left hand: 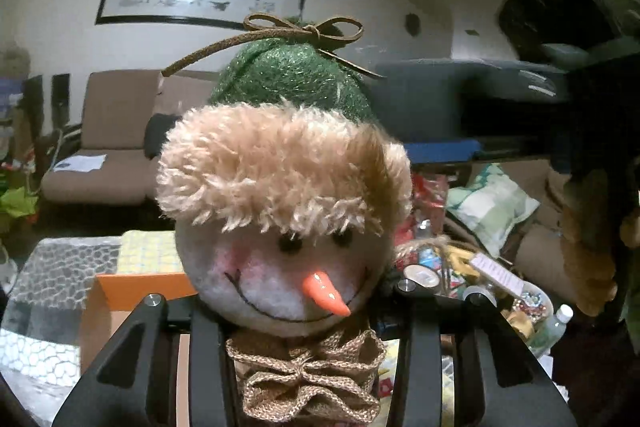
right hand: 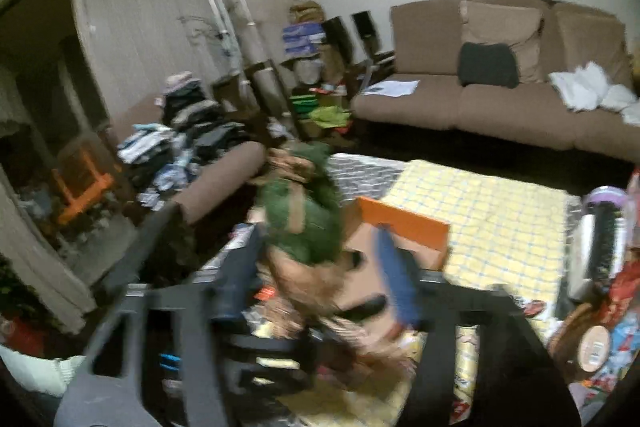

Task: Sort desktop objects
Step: 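Lift the snowman doll with the right gripper and carry it over the orange box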

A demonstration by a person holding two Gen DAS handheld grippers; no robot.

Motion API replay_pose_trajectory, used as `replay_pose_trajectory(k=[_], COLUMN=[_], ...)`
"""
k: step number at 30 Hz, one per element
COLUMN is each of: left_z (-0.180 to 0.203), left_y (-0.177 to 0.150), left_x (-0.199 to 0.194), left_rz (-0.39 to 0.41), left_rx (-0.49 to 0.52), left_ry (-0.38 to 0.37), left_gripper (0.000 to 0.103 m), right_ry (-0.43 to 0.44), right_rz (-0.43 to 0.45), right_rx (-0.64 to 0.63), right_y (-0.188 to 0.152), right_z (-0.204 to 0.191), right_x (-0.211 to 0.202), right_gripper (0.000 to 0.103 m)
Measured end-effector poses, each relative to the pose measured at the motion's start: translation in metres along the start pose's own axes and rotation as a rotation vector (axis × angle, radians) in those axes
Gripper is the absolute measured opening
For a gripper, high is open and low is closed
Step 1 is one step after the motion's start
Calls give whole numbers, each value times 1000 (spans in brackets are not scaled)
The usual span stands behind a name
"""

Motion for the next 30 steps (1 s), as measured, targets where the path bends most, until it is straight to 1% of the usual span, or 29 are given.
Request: replay_pose_trajectory(k=[1,3,6,9,11,15,19,21,23,26,28,30], left_z=[-3,-20,-41,-70,-93,-137,-162,-169,-180,-187,-189,-190], left_y=[2,9,14,17,16,-9,-38,-52,-69,-87,-94,-104], left_x=[-3,-7,-8,-10,-7,1,3,7,13,20,25,36], left_rz=[-2,-3,-29,-61,-86,-152,-196,-223,-257,-289,-304,-341], left_rx=[-2,6,29,44,45,36,-7,-24,-37,-53,-57,-62], left_ry=[7,40,91,149,188,277,324,336,340,330,325,321], left_gripper=[40,40,40,41,41,41,41,41,41,41,41,41], right_ry=[-26,-37,-49,-58,-95,-190,-200,-186,-178,-159,-150,-134], right_rz=[20,33,28,6,-20,-65,-87,-102,-120,-143,-155,-163], right_rx=[-12,-16,-16,-30,-75,-191,-256,-241,-198,-115,-63,-16], right_y=[2,4,2,-12,-26,-56,-75,-86,-96,-110,-118,-123], right_z=[1,1,0,-3,-5,-13,-24,-26,-23,-10,2,14], right_x=[-3,-4,-2,7,20,53,85,99,115,136,148,159], right_gripper=[94,94,94,94,94,94,94,94,94,94,94,94])
Point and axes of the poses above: each gripper's, at about its wrist camera, not at the fingertips, and x roughly the way its jaws point, z to its right, y to its top, the point moved 6 cm from there along x, roughly the way its jaws point, and after that the axes turned 15 degrees about z, right-handed, at the moved point
